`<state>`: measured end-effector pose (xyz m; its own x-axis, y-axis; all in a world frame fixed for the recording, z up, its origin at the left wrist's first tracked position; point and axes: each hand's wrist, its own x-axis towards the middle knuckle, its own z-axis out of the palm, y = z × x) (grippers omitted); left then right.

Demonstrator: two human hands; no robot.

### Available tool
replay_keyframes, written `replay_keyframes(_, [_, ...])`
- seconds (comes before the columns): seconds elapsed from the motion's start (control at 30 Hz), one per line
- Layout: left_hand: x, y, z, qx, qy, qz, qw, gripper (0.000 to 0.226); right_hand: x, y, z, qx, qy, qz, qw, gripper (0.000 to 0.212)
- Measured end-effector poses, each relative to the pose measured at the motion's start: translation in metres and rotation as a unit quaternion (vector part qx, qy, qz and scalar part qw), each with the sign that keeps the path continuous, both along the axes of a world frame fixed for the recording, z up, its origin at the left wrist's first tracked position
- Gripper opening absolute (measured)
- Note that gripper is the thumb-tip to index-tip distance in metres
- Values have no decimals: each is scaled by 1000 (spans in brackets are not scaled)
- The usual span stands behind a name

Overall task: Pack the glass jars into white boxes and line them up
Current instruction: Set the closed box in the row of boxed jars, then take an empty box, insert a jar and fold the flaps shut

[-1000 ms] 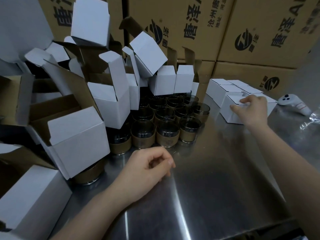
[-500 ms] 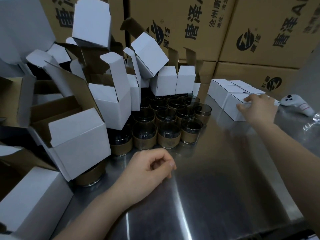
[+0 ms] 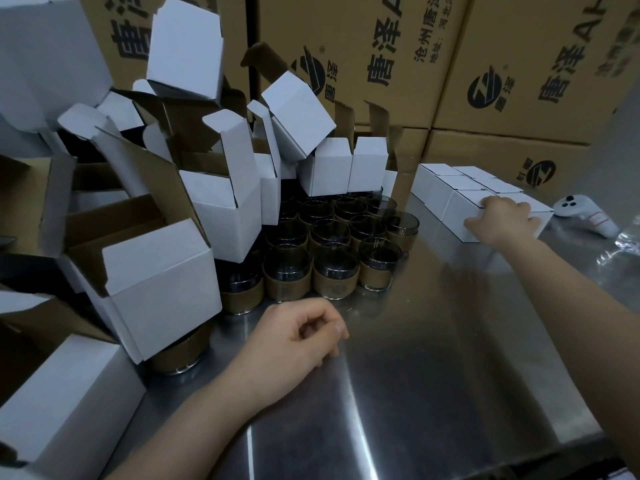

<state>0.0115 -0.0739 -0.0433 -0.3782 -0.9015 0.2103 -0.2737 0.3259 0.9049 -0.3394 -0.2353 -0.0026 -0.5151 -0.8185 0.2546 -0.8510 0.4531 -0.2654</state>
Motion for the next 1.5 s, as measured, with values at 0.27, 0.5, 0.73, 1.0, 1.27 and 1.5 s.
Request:
replay_keyframes(0.27, [2,-2,0,15,12,7,1000,18,92,33,11,-200,-82,155,964,39])
replay_keyframes(0.5, [3,-3,-2,26,21,12,999,20,163,69,14,-289,-220,282,888,29])
replay_keyframes(0.73, [3,-3,-2,30,26,15,999,21,203,76,10,-269,-264,339,862,22])
replay_keyframes(1.0, [4,-4,-3,29,23,14,999,25,251,61,49,-175,-349,449,804,54])
replay_keyframes(1.27, [4,-5,-4,27,20,11,999,26,285,20,77,-199,-305,403,840,60])
replay_keyframes(1.5, [4,-5,-3,28,22,9,999,29,274,-19,94,-163,-104,293,936,84])
